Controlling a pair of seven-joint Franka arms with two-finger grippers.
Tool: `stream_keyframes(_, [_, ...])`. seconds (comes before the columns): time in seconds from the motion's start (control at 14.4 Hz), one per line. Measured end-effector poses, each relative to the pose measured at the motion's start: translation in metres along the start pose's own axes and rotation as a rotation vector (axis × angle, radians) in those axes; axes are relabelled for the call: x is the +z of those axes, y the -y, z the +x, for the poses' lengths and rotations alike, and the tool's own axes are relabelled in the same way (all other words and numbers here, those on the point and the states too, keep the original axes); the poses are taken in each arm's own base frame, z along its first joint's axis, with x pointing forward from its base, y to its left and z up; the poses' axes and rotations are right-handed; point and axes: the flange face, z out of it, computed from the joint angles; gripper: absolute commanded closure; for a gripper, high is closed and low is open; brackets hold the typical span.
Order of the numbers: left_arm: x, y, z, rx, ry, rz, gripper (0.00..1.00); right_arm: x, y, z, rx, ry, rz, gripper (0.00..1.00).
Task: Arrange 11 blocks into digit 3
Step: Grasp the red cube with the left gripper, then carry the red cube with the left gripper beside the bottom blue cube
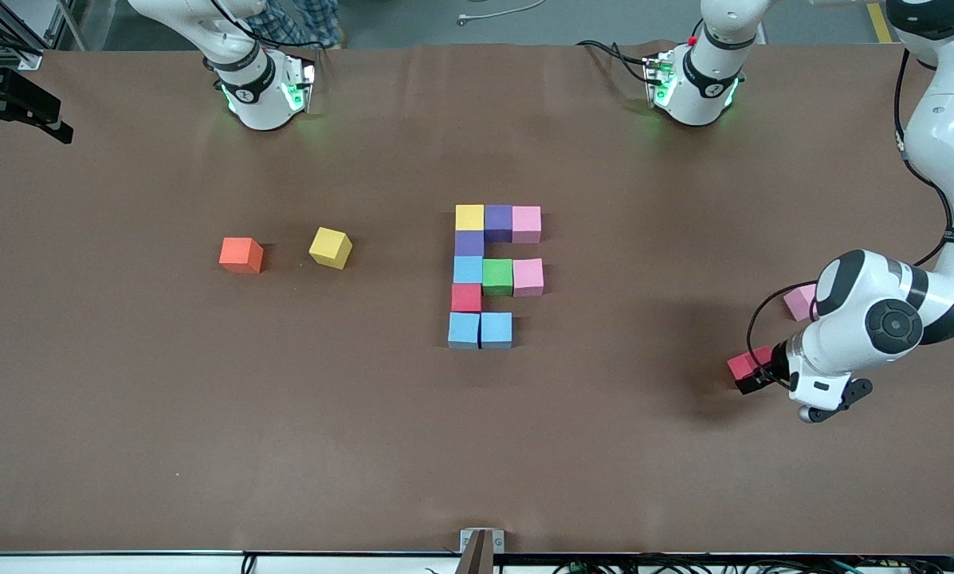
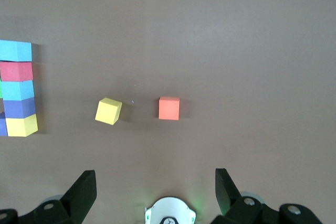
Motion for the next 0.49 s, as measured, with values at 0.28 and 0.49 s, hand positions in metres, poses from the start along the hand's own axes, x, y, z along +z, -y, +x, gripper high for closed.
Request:
stream_keyframes(0.28, [-0.0056,-0.0002,0.0019,-0.003,0.008,0.014,0.00,-0.0008,-0.0010,0.0009,-0.034,-0.007,-0.024,0.00])
stream_keyframes(0.49, [-0.0064,0.0000,0.0023,-0.004,0.011,0.020,0.00,0.0003,-0.0018,0.0000,-0.033,0.002,-0.015,0.00])
